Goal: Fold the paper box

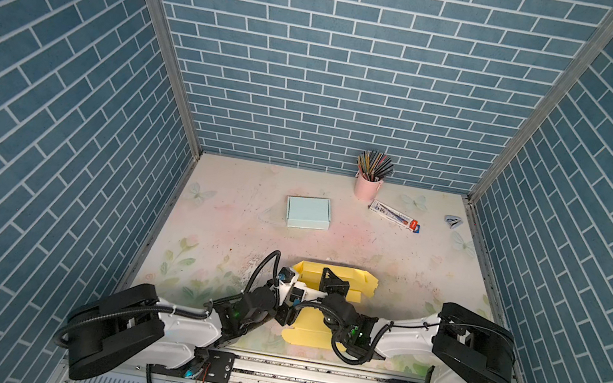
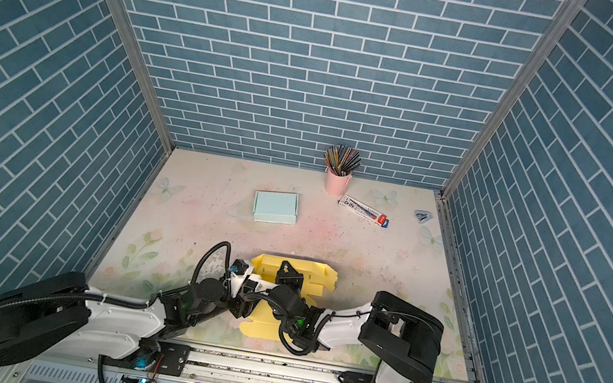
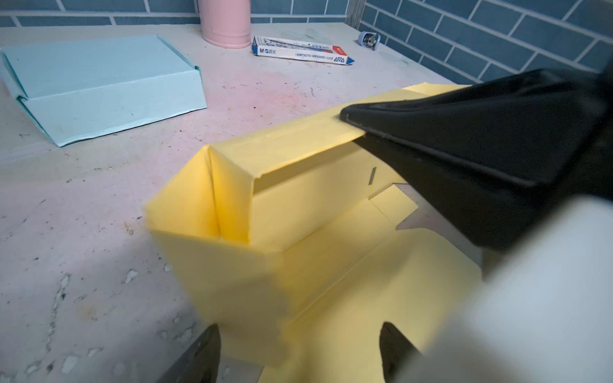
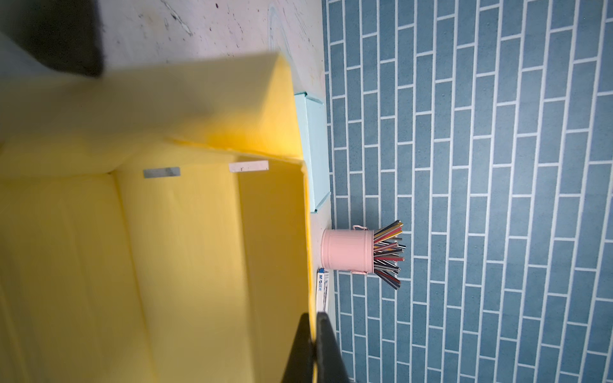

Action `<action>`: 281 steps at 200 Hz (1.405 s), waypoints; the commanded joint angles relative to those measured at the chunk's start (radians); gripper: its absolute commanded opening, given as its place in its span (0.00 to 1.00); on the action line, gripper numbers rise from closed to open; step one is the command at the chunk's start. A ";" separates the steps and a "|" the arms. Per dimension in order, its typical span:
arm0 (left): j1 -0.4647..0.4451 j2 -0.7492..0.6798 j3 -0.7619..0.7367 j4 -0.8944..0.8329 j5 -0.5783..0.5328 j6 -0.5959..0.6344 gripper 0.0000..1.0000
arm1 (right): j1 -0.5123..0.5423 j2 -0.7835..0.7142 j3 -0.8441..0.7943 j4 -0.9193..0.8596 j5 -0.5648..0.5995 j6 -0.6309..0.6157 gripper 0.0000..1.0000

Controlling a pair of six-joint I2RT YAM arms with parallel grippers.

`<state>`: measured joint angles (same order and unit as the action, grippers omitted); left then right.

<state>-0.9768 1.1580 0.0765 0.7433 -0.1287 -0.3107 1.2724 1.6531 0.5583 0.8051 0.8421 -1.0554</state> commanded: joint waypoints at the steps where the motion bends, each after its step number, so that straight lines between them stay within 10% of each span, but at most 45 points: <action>1: 0.001 -0.125 -0.026 -0.106 0.012 -0.042 0.76 | -0.015 -0.032 -0.022 0.054 0.028 -0.040 0.00; 86: 0.364 -0.617 -0.002 -0.526 0.183 -0.120 0.70 | -0.038 -0.091 -0.029 0.071 -0.026 -0.083 0.00; 165: 0.510 0.008 0.094 -0.039 0.505 -0.073 0.69 | -0.054 -0.008 0.000 0.111 -0.034 -0.141 0.00; 281: 0.403 0.212 0.107 0.106 0.459 0.017 0.72 | -0.064 0.040 0.005 0.164 -0.063 -0.161 0.00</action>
<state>-0.5686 1.3720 0.1871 0.7486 0.3225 -0.3172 1.2098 1.6886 0.5472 0.9340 0.7841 -1.1873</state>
